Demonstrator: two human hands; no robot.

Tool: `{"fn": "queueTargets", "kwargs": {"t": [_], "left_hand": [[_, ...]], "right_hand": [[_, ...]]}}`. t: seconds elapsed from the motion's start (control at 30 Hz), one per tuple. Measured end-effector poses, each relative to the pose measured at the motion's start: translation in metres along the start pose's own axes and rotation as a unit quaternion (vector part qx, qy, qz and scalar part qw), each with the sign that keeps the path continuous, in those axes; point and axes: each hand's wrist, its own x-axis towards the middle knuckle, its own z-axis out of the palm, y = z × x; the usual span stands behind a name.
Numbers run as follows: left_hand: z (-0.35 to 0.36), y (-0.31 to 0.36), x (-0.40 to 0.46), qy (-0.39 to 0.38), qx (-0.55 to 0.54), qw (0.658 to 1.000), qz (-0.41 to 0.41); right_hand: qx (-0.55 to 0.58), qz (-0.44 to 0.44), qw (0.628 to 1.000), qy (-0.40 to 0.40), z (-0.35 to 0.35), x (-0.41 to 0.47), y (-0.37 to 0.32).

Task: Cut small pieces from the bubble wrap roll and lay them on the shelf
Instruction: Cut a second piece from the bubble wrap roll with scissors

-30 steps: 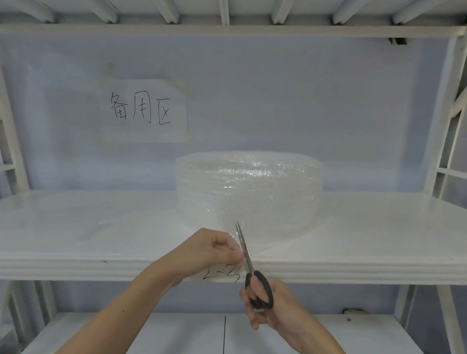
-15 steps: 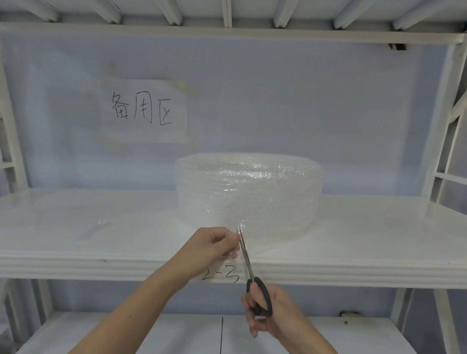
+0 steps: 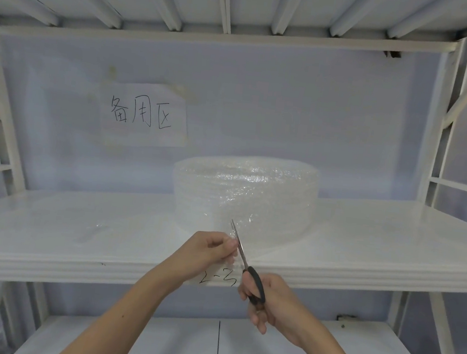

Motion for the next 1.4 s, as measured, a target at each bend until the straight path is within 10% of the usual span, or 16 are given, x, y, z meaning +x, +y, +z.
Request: {"fn": "queueTargets", "kwargs": {"t": [1.4], "left_hand": [[-0.003,-0.007,0.0,0.002,-0.034,0.999,0.038]], "right_hand": [[0.03,-0.026,0.999,0.012,0.014,0.006,-0.01]]}}
